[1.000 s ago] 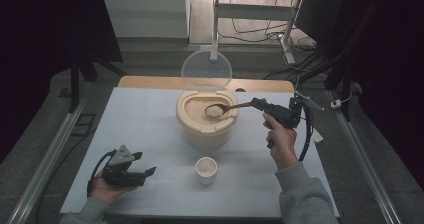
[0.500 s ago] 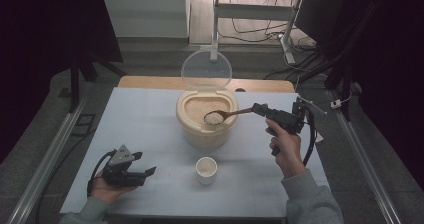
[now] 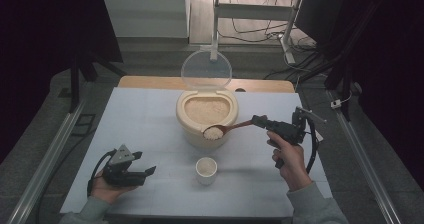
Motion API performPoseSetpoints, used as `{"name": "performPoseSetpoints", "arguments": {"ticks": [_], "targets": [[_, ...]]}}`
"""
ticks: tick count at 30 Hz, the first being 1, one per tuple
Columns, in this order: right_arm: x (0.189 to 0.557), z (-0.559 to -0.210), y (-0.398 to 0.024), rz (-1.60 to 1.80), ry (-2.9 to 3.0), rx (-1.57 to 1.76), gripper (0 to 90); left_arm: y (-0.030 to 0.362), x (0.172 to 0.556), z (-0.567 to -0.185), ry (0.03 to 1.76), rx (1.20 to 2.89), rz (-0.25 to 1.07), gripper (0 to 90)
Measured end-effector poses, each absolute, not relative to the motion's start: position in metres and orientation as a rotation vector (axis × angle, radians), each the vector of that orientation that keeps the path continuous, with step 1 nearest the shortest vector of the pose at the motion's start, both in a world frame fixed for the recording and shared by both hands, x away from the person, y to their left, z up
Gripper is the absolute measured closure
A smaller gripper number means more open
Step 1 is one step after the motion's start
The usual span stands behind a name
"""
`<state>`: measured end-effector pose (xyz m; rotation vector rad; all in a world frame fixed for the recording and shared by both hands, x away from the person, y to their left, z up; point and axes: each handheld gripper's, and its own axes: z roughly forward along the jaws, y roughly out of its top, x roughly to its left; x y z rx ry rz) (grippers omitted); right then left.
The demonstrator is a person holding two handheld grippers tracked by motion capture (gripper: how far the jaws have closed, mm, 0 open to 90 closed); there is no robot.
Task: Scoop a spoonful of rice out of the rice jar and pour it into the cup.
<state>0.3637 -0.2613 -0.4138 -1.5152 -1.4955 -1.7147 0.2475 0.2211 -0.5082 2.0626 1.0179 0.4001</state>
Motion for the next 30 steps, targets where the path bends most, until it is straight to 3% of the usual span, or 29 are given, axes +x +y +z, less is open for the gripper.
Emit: {"name": "performPoseSetpoints", "arguments": {"ticks": [30], "targets": [[0.35, -0.437, -0.251, -1.557, -1.753, -1.506, 83.0, 0.219, 0.248, -0.509, 1.014, 2.075, 0.4, 25.4]]}}
